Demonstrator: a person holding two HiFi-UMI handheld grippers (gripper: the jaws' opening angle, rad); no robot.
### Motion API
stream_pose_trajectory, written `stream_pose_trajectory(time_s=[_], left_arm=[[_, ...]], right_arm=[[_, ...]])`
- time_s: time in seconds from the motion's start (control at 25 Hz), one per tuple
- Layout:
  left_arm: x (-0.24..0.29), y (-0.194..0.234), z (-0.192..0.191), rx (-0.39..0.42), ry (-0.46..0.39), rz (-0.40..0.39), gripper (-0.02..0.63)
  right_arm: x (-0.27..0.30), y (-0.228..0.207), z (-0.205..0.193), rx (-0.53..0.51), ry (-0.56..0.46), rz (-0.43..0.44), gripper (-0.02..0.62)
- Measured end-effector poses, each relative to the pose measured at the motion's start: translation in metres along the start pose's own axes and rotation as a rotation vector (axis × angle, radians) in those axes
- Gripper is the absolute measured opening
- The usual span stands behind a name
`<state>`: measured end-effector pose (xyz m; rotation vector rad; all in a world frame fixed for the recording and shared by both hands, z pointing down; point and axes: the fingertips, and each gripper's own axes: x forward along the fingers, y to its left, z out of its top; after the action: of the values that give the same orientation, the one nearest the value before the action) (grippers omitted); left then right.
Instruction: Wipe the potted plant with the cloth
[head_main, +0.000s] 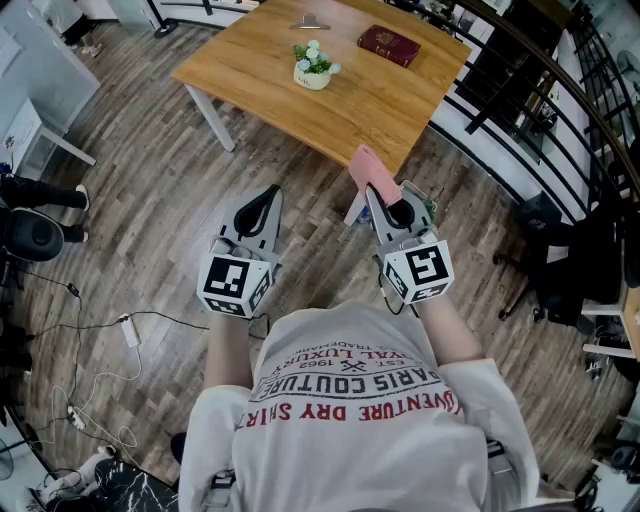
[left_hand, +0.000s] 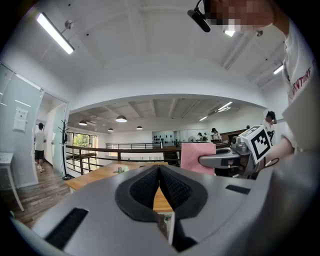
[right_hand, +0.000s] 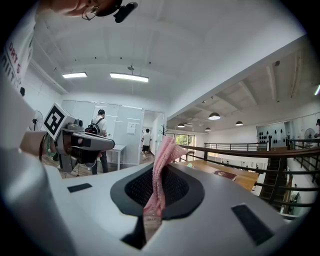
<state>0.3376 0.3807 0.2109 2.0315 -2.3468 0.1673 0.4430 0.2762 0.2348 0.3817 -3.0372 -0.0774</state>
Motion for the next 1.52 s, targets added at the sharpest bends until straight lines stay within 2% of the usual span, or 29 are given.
stream_pose_trajectory(time_s=[0.32, 0.6, 1.0, 1.28, 1.52], left_arm=[[-0.009, 0.011, 0.003, -0.012, -0.028, -0.017, 0.015], [-0.024, 0.03, -0.007, -0.021, -0.015, -0.011, 0.015], [-0.037, 0.073, -0.028, -0.045, 0.009, 0.054, 0.015], [0.012, 0.126, -0.04, -0.027, 0.039, 0.088, 0.015], [0.095, 0.189, -0.038, -0.024, 0.051, 0.082, 0.015]], right_arm=[[0.007, 0.01, 0.003, 0.008, 0.003, -0.018, 0.04], [0.017, 0.019, -0.006, 0.056, 0.027, -0.08, 0.04], [0.06, 0.043, -0.023, 0.051, 0.053, -0.016, 0.04], [0.138, 0.018, -0.034, 0.052, 0.052, 0.02, 0.04], [0.238, -0.041, -0.041, 0.097, 0.056, 0.021, 0.04]])
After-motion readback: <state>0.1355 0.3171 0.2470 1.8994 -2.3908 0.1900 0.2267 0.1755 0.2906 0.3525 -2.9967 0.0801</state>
